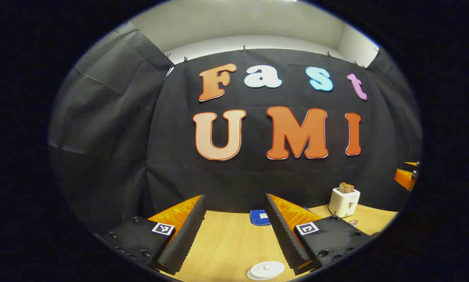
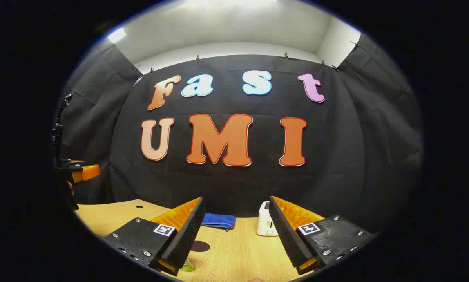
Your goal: Open the teacup lid with one hand, grasp the water bottle and pour water into the teacup with the other hand; after pouring, place the water bottle on the coaster and then close the teacup lid.
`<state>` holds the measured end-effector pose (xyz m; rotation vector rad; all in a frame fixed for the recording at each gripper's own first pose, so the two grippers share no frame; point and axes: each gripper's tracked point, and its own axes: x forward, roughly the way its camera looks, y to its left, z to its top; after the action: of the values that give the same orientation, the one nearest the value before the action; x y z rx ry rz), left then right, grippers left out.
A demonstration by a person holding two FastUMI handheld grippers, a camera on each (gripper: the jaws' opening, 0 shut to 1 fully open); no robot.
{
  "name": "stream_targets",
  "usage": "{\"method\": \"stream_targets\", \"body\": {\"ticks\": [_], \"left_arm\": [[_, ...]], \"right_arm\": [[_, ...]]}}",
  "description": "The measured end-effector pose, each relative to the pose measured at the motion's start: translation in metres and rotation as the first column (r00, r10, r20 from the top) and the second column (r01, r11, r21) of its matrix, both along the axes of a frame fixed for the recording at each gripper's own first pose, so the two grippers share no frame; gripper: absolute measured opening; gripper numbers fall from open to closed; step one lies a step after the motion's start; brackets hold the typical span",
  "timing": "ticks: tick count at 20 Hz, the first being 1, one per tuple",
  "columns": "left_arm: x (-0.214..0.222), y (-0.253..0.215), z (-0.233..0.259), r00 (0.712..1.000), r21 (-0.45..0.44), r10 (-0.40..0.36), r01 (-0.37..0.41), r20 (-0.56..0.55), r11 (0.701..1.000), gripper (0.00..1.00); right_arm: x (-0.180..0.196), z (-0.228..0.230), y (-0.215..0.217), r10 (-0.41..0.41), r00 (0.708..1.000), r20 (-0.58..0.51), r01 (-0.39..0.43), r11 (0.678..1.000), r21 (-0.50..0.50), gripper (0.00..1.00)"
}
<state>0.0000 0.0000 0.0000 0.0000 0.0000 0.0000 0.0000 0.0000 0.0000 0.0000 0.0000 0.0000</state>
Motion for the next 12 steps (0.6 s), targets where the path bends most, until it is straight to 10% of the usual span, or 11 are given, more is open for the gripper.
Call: {"method": "stream_targets", "body": {"ticks": [12], "left_arm": [[0.004, -0.013, 0.001, 1.000, -0.013, -0.027, 0.027, 0.009, 1.000, 0.96]], "right_arm": [[0.002, 0.009, 0.022, 0.045, 0.998, 0.047, -0.043, 0.998, -0.055, 0.98]]}}
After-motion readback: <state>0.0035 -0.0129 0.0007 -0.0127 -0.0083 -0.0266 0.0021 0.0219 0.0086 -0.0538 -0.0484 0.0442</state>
